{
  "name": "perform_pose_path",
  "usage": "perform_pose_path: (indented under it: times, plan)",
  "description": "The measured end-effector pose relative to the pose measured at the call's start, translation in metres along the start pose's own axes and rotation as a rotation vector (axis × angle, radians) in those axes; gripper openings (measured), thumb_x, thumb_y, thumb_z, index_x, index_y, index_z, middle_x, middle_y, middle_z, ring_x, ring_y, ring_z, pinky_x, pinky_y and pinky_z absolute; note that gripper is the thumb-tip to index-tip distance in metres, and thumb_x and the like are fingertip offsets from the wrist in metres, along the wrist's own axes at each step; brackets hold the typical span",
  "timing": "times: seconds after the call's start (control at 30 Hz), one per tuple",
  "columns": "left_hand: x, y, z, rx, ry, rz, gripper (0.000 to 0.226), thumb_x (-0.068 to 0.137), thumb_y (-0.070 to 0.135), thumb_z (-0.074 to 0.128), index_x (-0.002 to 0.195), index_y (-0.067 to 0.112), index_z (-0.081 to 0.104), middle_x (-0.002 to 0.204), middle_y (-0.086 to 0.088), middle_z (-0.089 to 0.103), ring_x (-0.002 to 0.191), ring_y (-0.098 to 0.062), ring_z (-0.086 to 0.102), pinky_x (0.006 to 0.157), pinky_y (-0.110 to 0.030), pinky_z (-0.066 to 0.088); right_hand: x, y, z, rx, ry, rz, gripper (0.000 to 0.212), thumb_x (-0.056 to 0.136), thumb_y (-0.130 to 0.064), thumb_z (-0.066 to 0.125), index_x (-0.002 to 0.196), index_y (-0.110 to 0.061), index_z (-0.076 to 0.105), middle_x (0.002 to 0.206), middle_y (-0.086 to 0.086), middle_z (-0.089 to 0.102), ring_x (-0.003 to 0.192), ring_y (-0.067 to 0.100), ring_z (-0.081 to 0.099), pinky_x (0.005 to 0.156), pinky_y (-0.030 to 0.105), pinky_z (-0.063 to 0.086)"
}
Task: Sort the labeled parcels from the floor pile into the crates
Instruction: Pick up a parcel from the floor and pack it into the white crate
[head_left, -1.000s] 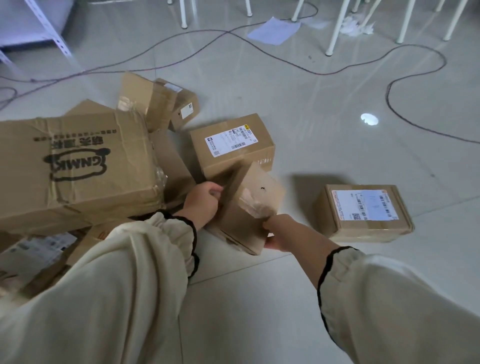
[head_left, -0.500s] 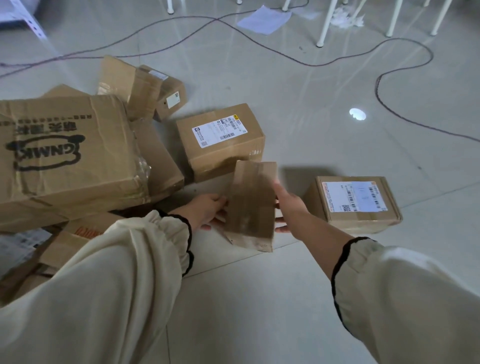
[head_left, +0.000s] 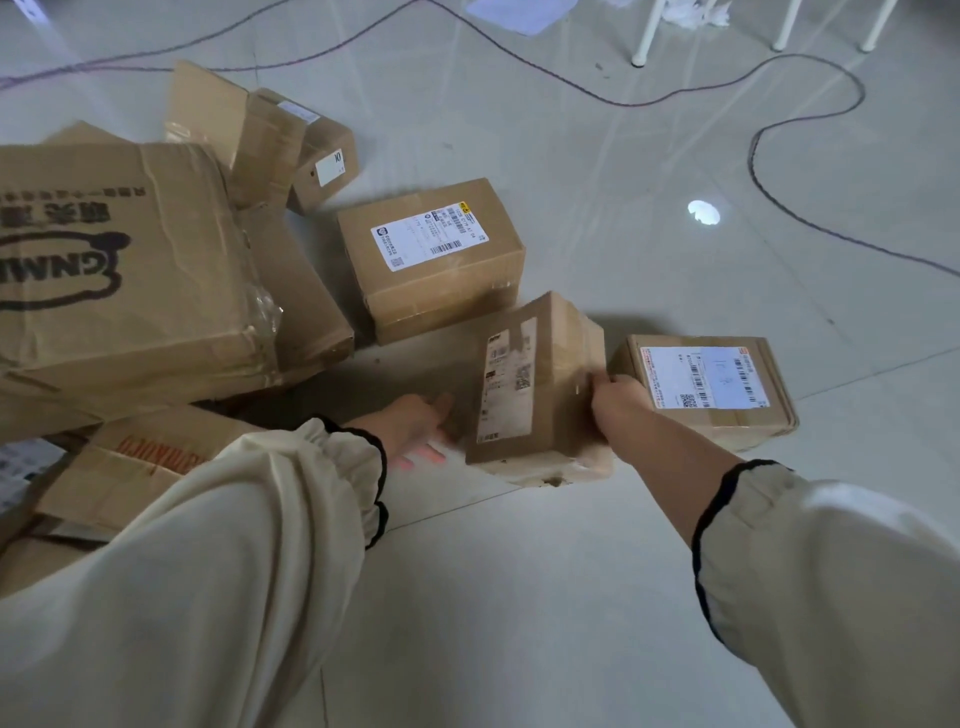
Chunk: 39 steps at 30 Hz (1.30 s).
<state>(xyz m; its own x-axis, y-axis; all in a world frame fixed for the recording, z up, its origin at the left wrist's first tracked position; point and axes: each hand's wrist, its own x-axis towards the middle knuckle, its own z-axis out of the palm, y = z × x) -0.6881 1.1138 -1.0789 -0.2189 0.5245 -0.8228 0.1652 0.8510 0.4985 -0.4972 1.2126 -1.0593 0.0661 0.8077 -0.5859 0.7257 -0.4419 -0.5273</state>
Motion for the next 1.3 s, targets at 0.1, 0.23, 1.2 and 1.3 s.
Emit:
perform_pose_path:
  times: [0.1, 0.23, 1.2, 1.3]
  plan:
    - [0.005, 0.005, 0.001, -0.099, 0.039, 0.13, 0.043, 0.1, 0.044, 0.034, 0.12, 0.012, 0.054, 0.098, -0.004, 0.065, 0.08, -0.019, 0.061, 0.082, -0.037, 0.048, -0.004, 0.014, 0.003, -0.075, -0.245, 0.164, 0.038, 0.098, -0.014, 0.04, 0.133, 0.0, 0.044, 0.128, 0.018, 0.055, 0.104, 0.037, 0.061, 0.084, 0.043, 0.051]
    - [0.007, 0.007, -0.013, 0.033, 0.142, 0.27, 0.025, 0.099, 0.035, 0.045, 0.102, 0.014, 0.058, 0.078, -0.002, 0.056, 0.064, -0.014, 0.051, 0.068, -0.028, 0.045, -0.021, 0.014, 0.021, -0.218, -0.537, 0.227, 0.034, 0.097, -0.013, 0.045, 0.13, -0.004, 0.044, 0.113, 0.009, 0.059, 0.089, 0.032, 0.061, 0.078, 0.042, 0.049]
    - [-0.191, 0.135, -0.06, -0.222, 0.06, 0.132, 0.033, 0.097, 0.048, 0.041, 0.111, 0.025, 0.06, 0.103, 0.003, 0.066, 0.089, -0.016, 0.062, 0.089, -0.036, 0.045, -0.153, -0.085, -0.113, 0.727, -0.286, 0.197, 0.042, 0.094, -0.028, 0.03, 0.121, -0.048, 0.054, 0.11, -0.009, 0.061, 0.094, 0.014, 0.054, 0.078, 0.036, 0.049]
    - [-0.281, 0.211, -0.065, -0.191, 0.029, 0.184, 0.034, 0.095, 0.05, 0.044, 0.109, 0.026, 0.064, 0.091, 0.006, 0.069, 0.072, -0.014, 0.061, 0.082, -0.034, 0.046, -0.219, -0.131, -0.219, 0.762, -0.259, 0.161, 0.038, 0.098, -0.029, 0.027, 0.112, -0.043, 0.059, 0.103, -0.007, 0.058, 0.093, 0.016, 0.053, 0.079, 0.035, 0.05]
